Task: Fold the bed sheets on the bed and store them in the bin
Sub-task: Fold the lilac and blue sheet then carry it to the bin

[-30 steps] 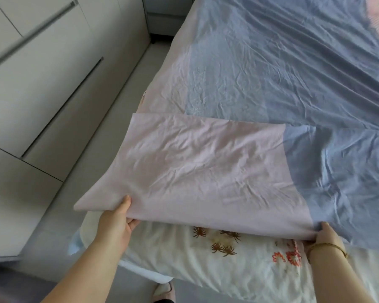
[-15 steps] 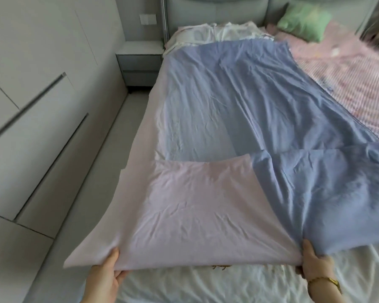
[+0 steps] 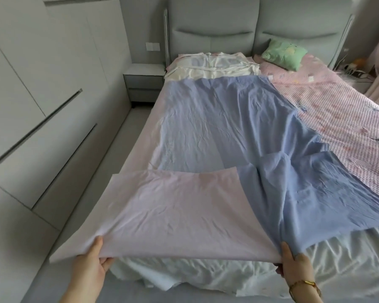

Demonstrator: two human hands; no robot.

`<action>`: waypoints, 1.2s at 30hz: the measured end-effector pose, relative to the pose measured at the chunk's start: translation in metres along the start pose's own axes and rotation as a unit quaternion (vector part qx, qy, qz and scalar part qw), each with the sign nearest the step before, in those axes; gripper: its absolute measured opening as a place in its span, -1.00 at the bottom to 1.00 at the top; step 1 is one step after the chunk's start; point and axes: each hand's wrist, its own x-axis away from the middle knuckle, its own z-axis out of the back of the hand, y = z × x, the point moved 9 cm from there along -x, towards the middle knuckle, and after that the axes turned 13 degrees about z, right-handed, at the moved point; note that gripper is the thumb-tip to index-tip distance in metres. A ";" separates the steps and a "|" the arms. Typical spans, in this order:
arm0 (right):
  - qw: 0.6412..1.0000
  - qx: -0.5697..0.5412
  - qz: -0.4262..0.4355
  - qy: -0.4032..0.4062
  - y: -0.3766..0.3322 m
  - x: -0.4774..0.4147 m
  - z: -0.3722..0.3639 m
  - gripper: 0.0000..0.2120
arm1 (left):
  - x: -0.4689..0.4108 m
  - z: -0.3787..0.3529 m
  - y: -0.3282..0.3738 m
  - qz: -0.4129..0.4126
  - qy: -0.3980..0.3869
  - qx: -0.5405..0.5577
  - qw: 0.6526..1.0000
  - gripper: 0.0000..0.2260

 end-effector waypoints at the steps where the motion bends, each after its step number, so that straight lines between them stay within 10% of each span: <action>1: 1.000 0.017 0.007 -0.010 0.000 0.008 0.004 -0.55 | 0.008 0.006 0.001 0.000 0.001 -0.002 1.000 -0.89; 14: 1.000 0.008 -0.025 0.000 0.018 0.070 0.050 -0.66 | 0.059 0.052 -0.020 -0.030 0.009 -0.004 1.000 -0.88; 22: 0.991 -0.128 -0.009 0.032 -0.027 0.033 0.035 -0.64 | 0.029 0.010 0.015 -0.060 -0.016 -0.011 0.998 -0.79; 36: 0.992 -0.054 0.070 0.089 -0.185 -0.129 -0.036 -0.59 | -0.114 -0.149 0.128 -0.075 0.045 -0.001 0.996 -0.55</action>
